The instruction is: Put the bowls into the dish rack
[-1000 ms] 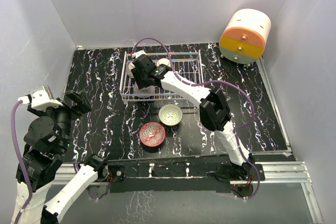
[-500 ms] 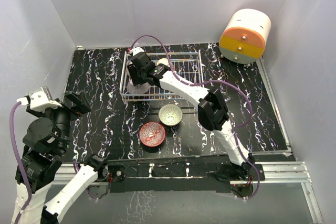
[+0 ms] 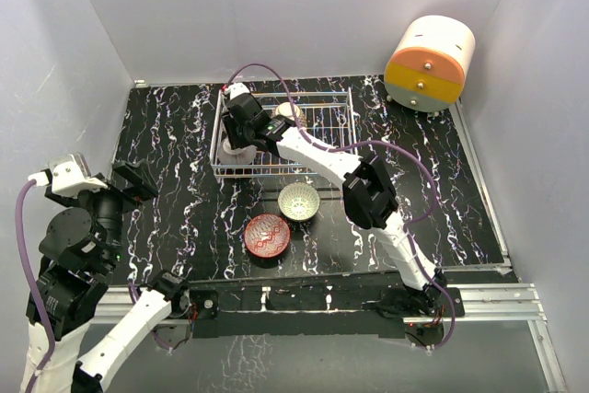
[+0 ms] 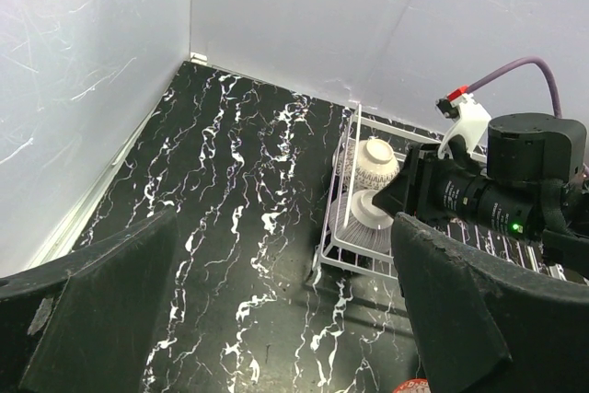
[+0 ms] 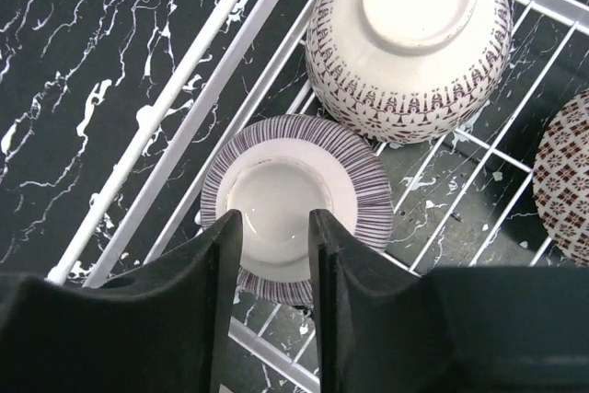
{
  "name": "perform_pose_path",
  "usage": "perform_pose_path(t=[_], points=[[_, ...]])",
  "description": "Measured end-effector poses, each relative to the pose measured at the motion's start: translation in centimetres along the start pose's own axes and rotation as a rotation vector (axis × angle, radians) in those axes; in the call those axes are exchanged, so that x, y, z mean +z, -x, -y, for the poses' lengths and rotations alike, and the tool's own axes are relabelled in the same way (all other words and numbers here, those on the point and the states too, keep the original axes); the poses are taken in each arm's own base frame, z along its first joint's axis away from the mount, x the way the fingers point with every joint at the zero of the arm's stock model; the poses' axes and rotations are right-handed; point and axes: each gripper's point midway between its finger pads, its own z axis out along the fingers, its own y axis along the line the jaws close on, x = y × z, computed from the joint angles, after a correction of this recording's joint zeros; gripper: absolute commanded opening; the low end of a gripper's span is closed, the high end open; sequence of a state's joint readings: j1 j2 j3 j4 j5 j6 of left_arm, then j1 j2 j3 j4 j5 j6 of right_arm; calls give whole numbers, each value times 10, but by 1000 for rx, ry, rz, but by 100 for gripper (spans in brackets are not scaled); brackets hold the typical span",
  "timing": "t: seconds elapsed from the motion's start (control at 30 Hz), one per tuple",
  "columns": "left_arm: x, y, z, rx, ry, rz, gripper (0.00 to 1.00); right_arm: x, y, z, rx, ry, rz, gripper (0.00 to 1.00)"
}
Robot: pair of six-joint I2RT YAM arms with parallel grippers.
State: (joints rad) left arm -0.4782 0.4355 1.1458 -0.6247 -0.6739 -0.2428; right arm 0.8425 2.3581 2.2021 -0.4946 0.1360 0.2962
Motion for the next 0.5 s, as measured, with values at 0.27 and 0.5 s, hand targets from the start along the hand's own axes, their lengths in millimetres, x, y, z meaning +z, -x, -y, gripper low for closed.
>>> perform_pose_path(t=[0.27, 0.5], points=[[0, -1, 0, 3, 0, -3, 97, 4, -15, 8, -6, -26, -15, 96], [0, -1, 0, 2, 0, -3, 97, -29, 4, 18, -29, -67, 45, 99]])
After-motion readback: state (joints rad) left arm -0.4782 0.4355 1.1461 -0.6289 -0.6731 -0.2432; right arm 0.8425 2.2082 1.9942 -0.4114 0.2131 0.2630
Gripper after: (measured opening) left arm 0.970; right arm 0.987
